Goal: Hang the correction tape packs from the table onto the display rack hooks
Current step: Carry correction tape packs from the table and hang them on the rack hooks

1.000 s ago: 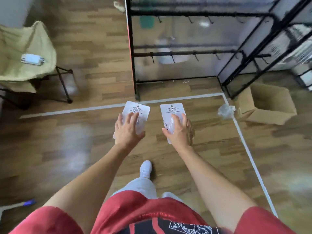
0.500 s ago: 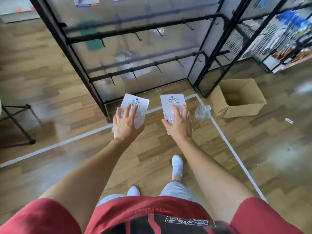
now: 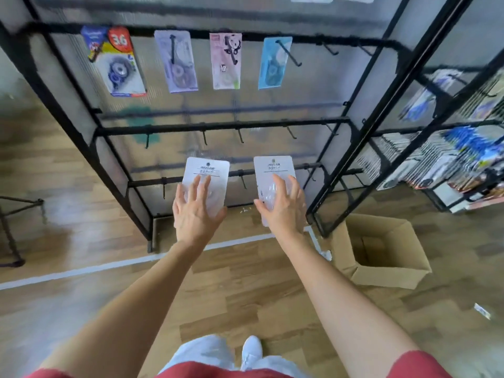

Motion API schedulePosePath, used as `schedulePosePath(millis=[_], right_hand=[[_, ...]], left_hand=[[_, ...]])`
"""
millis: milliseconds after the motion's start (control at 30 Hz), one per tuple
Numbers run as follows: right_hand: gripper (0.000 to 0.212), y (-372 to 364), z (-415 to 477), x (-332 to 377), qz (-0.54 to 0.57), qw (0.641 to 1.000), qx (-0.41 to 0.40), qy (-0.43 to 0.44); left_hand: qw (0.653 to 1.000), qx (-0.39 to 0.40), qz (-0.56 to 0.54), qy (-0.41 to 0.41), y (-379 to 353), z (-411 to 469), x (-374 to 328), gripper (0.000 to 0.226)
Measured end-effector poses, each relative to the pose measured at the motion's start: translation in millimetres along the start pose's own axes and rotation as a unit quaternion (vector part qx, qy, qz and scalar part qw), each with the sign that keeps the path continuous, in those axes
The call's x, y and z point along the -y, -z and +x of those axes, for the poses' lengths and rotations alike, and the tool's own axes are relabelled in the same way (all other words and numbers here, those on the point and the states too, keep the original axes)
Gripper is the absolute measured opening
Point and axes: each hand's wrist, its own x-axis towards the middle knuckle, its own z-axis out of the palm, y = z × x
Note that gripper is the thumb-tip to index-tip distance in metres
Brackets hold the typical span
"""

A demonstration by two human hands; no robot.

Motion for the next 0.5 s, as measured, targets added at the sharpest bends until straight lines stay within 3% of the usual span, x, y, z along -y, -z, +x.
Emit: schedulePosePath(millis=[233, 500], right_hand=[[0.070, 20, 81, 2, 0.043, 0.992, -0.104, 0.057], [0.073, 63, 161, -5, 0.074, 0.965, -0.234, 0.092]], left_hand=[[0.996, -0.076, -0.019, -0.031, 7, 71, -47, 0.078], [0.977, -0.135, -0.069, -0.148, 15, 151, -117, 0.091]])
